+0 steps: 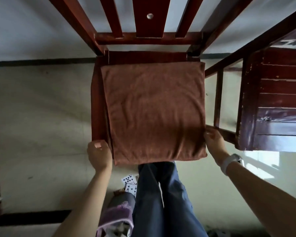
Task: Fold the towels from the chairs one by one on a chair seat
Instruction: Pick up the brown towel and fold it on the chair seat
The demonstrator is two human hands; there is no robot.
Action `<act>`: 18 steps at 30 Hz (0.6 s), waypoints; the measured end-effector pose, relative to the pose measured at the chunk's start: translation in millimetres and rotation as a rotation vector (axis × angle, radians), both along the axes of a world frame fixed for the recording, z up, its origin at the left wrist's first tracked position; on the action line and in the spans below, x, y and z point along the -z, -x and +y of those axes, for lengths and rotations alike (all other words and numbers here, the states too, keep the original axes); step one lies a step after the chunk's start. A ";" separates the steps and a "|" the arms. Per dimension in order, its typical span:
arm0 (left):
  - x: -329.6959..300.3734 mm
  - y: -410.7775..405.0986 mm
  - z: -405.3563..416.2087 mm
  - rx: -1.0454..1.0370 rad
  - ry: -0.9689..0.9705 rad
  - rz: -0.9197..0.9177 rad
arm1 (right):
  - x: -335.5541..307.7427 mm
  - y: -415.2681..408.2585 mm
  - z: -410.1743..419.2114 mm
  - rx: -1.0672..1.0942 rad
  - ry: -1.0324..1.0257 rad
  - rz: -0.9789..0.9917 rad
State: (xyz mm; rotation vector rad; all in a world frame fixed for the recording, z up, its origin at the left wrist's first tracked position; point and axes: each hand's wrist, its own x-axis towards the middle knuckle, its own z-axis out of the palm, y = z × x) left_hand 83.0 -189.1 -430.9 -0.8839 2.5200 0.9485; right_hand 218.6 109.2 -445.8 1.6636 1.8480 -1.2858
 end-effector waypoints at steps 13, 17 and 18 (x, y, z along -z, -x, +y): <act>17.3 -66.3 -14.4 -0.202 -0.340 -0.304 | 0.1 -60.4 -45.4 0.186 -0.002 0.021; 21.7 -66.7 -26.1 -0.189 -0.370 -0.284 | 6.3 -60.1 -39.1 0.180 0.153 0.003; 21.8 -67.4 -27.9 -0.189 -0.362 -0.265 | 7.7 -60.1 -38.5 0.173 0.151 -0.003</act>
